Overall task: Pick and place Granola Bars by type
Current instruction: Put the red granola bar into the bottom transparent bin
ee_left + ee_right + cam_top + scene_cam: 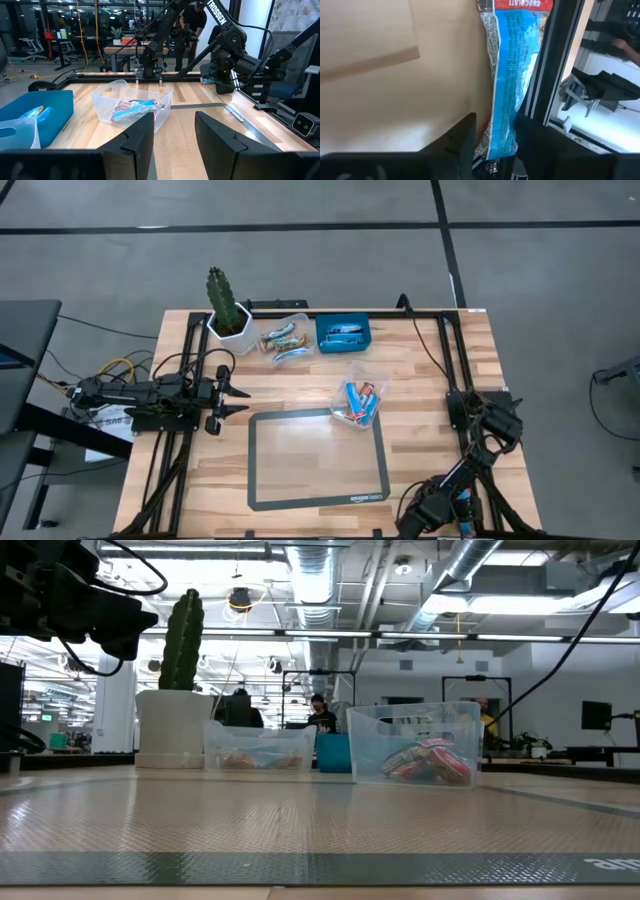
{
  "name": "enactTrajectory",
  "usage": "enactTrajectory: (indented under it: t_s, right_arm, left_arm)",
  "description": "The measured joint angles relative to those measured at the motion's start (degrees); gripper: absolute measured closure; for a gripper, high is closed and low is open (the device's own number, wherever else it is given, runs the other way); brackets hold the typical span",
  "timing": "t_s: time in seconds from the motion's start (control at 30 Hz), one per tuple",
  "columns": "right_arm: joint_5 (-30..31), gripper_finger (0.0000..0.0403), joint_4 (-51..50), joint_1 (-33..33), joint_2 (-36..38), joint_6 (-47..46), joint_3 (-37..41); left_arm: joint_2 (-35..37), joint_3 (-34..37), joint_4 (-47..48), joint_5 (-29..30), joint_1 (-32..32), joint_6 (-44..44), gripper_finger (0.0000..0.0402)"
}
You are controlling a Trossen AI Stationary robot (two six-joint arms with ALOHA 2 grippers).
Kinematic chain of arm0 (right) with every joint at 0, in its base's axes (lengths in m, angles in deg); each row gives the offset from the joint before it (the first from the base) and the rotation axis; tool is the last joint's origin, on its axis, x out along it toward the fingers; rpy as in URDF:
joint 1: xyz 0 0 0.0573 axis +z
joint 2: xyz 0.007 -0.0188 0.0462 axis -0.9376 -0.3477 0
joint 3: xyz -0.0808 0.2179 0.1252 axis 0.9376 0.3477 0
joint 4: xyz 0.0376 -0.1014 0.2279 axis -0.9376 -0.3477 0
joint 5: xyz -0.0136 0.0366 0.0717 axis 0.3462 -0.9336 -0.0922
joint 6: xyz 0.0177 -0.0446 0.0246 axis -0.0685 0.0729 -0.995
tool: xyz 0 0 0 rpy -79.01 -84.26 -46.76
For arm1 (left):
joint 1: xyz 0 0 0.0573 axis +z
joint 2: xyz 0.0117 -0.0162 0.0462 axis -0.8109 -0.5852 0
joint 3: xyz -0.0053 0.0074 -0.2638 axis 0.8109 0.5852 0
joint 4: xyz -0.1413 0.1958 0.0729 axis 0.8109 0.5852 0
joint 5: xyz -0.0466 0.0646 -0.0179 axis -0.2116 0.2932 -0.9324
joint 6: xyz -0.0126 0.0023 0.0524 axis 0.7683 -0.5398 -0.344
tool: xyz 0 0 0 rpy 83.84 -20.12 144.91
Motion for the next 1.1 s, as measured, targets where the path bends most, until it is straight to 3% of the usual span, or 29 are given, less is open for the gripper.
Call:
enactTrajectory:
  t_s: [0.47, 0.7, 1.1]
  right_arm:
    - [0.2, 0.0393, -0.7, 0.7, -0.2, 1.2, 0.1]
    - [4.4, 0.0395, -3.4, -2.2, -0.5, 3.6, -1.9]
    - [25.8, 0.0402, -7.2, -10.4, -0.5, 13.0, -9.2]
  left_arm:
    - [0.0, 0.0, 0.0, 0.0, 0.0, 0.0, 0.0266]
    - [0.0, 0.0, 0.0, 0.0, 0.0, 0.0, 0.0266]
    - [0.0, 0.0, 0.0, 0.0, 0.0, 0.0, 0.0266]
